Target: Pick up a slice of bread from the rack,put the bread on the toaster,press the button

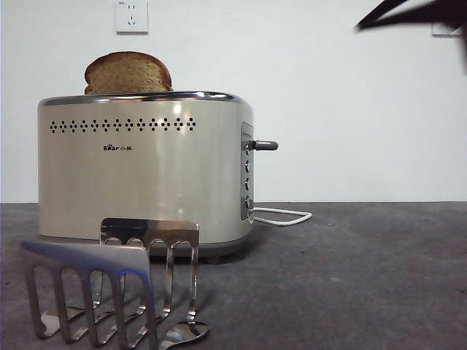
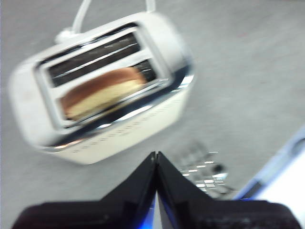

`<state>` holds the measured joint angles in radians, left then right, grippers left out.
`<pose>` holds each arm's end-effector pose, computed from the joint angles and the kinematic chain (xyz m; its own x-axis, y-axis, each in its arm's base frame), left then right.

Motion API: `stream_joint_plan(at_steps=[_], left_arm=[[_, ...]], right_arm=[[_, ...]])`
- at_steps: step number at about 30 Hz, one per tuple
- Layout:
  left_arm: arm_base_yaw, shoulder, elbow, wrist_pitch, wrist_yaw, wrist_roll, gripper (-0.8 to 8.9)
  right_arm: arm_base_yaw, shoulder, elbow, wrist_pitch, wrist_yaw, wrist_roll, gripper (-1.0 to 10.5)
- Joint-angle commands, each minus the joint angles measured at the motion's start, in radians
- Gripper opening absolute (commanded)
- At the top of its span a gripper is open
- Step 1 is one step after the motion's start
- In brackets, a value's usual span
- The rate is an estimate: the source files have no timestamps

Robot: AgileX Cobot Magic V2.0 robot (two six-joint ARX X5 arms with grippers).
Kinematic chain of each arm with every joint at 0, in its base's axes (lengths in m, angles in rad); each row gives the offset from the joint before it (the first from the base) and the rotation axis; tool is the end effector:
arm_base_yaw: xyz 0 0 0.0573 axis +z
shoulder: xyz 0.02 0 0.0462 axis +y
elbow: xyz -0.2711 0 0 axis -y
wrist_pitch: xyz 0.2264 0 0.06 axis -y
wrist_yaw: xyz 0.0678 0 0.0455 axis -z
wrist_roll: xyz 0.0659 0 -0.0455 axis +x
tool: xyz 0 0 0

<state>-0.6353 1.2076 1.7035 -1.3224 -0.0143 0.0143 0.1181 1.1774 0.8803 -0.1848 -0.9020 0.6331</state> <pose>0.1493 -0.1089 0.4191 0.5537 -0.3905 -0.7355 0.5940 0.8042 0.0202 0.2386 0.0804 0.2946 0.4532 0.8438 -0.2874 -0.3432 0.4627 0.8174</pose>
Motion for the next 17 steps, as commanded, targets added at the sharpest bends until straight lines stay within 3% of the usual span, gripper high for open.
stream_joint_plan(at_steps=[1, 6, 17], left_arm=[[0.000, -0.025, -0.007, 0.003, 0.028, -0.023, -0.09], [0.000, -0.087, -0.059, 0.003, 0.030, -0.039, -0.09], [0.000, -0.222, -0.216, 0.003, 0.010, -0.096, -0.09]], right_arm=[[0.038, 0.102, 0.056, 0.016, 0.040, 0.001, 0.0], [0.114, 0.262, 0.171, 0.017, 0.101, -0.017, 0.0], [0.185, 0.479, 0.310, 0.013, 0.137, -0.017, 0.0]])
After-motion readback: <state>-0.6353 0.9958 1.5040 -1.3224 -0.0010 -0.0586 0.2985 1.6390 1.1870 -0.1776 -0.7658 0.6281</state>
